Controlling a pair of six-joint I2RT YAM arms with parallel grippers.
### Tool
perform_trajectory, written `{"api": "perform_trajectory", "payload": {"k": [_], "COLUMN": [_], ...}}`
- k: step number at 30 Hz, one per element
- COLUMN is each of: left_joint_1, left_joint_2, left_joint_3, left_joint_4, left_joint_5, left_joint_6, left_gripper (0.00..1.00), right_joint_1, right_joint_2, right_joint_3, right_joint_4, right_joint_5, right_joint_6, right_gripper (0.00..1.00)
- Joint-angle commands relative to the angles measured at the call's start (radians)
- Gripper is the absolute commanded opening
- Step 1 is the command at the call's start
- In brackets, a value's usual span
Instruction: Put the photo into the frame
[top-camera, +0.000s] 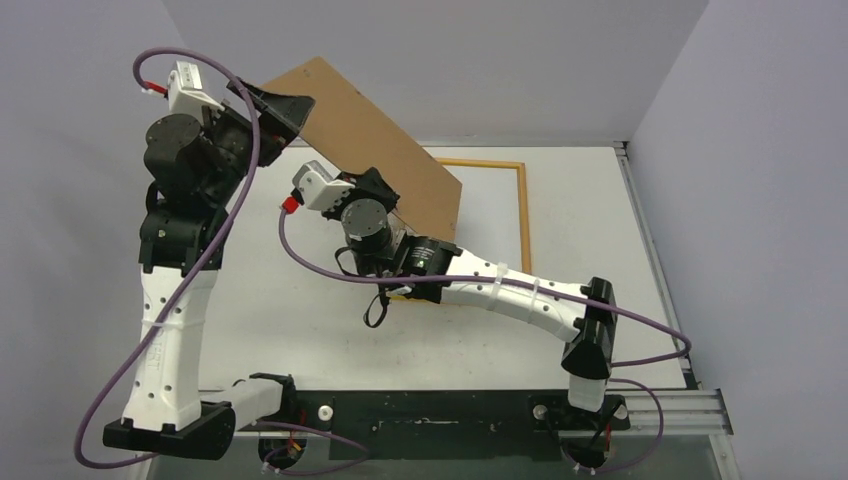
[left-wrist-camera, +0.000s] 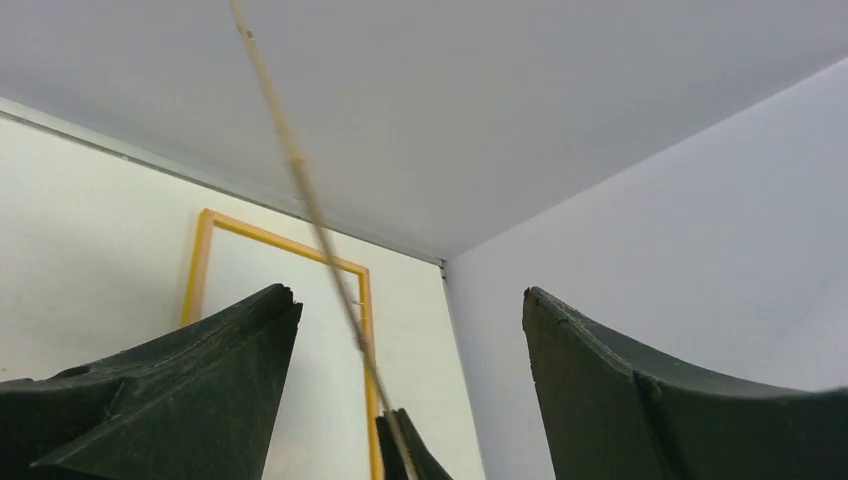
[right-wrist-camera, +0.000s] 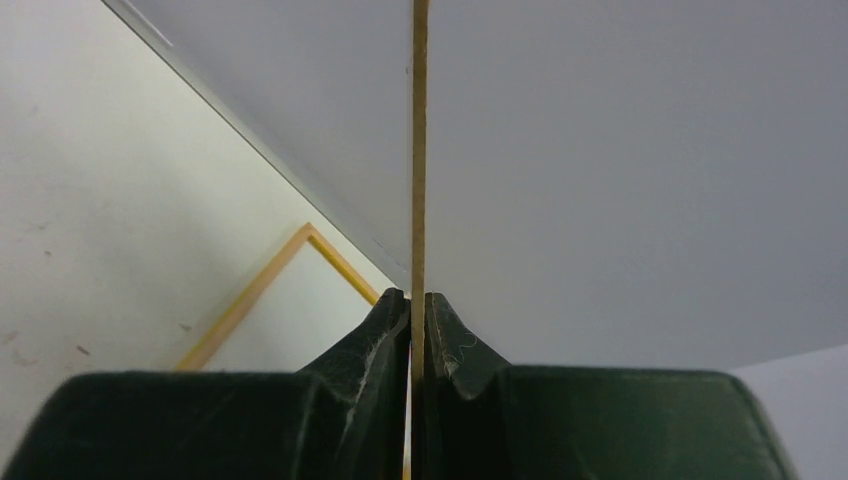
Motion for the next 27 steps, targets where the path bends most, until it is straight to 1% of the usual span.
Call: {"api": "perform_trajectory", "payload": {"k": [1, 8, 10, 13, 15, 18, 22, 24, 26, 27], "left_joint_1": [-0.001, 0.001, 0.002, 0.007, 0.008, 0.008, 0.009, 0.008, 0.008, 0.007], "left_joint_2": [0.001, 0.006, 0.007, 0.004, -0.004, -0.017, -0.017, -0.022, -0.026, -0.028], "left_joint_3": [0.004, -0.06, -0.071, -0.09, -0.11, -0.151, -0.178, -0.191, -0.196, -0.198], "left_joint_4": [0.03, 0.049, 0.043, 0.056, 0.092, 0.16, 0.188, 0.194, 0.195, 0.195], "left_joint_5": [0.104, 0.135, 0.138, 0.161, 0.19, 0.233, 0.273, 0.271, 0.265, 0.261], "left_joint_6": [-0.066, -0.097, -0.1, -0.108, -0.12, -0.143, -0.156, -0.159, -0.155, -0.153], "left_gripper": [0.82, 0.8, 0.76, 0.68, 0.66, 0.59, 0.43, 0.36, 0.31, 0.26], "right_joint_1": [0.007, 0.023, 0.023, 0.024, 0.025, 0.023, 0.023, 0.022, 0.019, 0.018], "right_joint_2": [-0.004, -0.011, -0.016, -0.026, -0.032, -0.037, -0.046, -0.05, -0.053, -0.055], "right_joint_3": [-0.017, -0.127, -0.142, -0.152, -0.158, -0.164, -0.174, -0.174, -0.173, -0.174], "right_joint_4": [0.238, 0.477, 0.527, 0.543, 0.548, 0.549, 0.551, 0.549, 0.545, 0.541], "right_joint_5": [0.093, 0.124, 0.13, 0.13, 0.13, 0.132, 0.132, 0.134, 0.136, 0.135], "right_joint_6": [-0.197, -0.376, -0.4, -0.415, -0.418, -0.419, -0.418, -0.413, -0.408, -0.407], "right_gripper": [0.0, 0.0, 0.0, 0.0, 0.0, 0.0, 0.0, 0.0, 0.0, 0.0]}}
